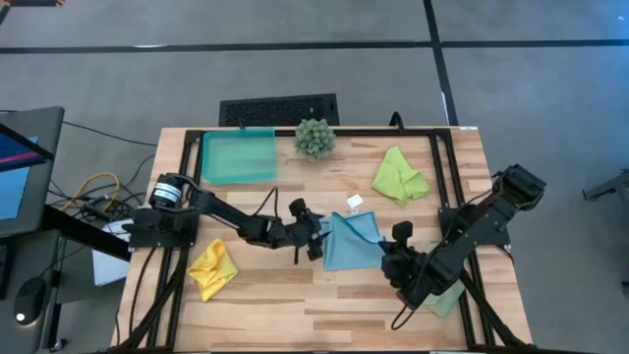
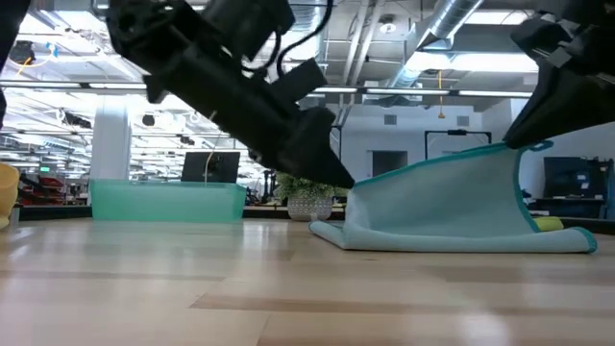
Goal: Fold microfiber towels
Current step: Fold the blue microfiber cloth
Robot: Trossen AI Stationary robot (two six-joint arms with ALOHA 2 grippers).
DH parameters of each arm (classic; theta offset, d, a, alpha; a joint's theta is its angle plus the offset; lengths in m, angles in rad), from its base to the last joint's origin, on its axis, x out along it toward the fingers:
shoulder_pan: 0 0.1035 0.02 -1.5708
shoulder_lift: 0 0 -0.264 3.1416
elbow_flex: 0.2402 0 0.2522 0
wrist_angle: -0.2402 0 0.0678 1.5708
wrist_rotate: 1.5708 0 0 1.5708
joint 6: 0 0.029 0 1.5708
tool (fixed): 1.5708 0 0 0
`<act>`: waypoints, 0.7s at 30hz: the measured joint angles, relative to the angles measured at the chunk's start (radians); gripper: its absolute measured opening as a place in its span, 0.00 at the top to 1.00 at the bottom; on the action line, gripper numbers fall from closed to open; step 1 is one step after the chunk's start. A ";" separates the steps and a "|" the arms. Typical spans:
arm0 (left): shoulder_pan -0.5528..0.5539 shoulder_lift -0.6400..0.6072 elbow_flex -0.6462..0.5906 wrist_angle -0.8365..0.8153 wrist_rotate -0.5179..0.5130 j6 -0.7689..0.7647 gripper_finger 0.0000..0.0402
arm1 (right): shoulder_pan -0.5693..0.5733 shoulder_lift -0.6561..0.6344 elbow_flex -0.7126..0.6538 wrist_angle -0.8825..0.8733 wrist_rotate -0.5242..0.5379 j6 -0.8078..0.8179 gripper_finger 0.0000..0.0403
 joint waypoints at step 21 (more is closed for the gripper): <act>0.144 0.114 0.022 0.213 0.301 -0.141 0.56 | -0.003 0.000 0.000 0.002 -0.001 -0.017 0.97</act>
